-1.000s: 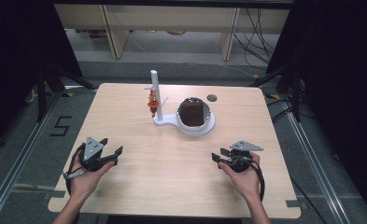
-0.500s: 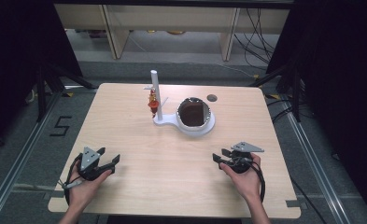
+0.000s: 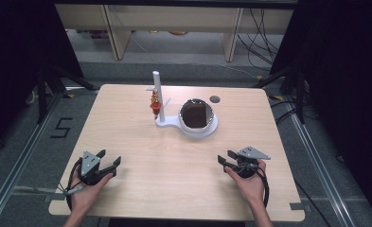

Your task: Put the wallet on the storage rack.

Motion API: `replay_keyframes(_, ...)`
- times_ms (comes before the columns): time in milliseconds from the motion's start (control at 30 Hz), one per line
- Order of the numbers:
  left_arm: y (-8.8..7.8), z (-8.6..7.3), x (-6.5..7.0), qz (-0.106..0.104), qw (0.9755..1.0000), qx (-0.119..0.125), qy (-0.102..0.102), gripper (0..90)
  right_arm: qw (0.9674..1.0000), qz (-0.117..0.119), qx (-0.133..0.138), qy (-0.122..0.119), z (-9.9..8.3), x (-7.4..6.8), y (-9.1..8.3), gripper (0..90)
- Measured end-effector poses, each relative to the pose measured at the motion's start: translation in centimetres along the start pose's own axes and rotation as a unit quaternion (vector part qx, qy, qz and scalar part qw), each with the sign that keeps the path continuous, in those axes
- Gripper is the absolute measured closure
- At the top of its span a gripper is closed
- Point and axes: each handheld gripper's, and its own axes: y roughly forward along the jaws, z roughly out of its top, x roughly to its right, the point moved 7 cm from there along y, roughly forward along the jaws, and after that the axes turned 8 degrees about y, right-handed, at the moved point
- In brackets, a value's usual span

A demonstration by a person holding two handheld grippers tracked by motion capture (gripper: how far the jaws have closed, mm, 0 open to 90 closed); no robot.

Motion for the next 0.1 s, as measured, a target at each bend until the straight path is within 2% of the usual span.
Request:
replay_keyframes(33,-0.04,-0.02,-0.02,0.002,1.0000,-0.004,0.000,32.1,0.9999,-0.012,-0.001,0.011,-0.17,0.02,-0.05,47.9)
replay_keyframes(67,-0.03,-0.02,-0.03,0.002,1.0000,-0.004,0.001,32.2,0.9997,-0.010,-0.004,0.023,-0.37,-0.05,-0.23,47.8)
replay_keyframes(100,-0.03,-0.03,-0.03,0.002,1.0000,-0.005,0.001,32.3,0.9999,-0.009,0.005,0.004,-0.36,0.39,0.00,47.4)
